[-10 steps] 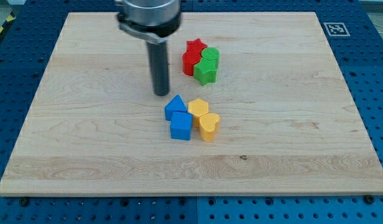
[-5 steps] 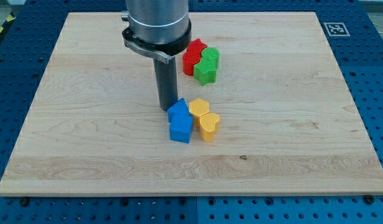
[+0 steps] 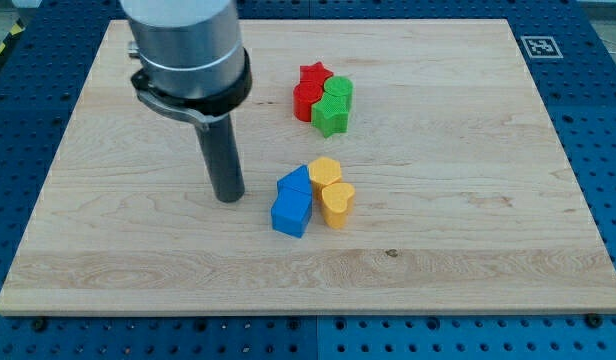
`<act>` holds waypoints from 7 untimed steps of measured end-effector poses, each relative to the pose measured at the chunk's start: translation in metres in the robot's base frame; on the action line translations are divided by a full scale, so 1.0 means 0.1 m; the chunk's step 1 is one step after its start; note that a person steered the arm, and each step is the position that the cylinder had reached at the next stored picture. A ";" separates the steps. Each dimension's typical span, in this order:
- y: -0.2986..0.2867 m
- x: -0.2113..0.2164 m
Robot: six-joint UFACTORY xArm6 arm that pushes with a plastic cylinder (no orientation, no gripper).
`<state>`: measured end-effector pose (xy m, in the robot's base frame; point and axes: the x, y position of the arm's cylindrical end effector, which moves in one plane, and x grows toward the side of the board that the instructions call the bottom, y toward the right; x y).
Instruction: Move the blue blocks into the yellow blocks
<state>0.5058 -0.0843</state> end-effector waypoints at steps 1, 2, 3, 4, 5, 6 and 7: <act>0.17 0.15; 0.28 0.26; 0.46 0.30; 0.57 0.31; 0.57 0.31; 0.20 0.31; -0.12 0.23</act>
<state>0.5288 -0.0959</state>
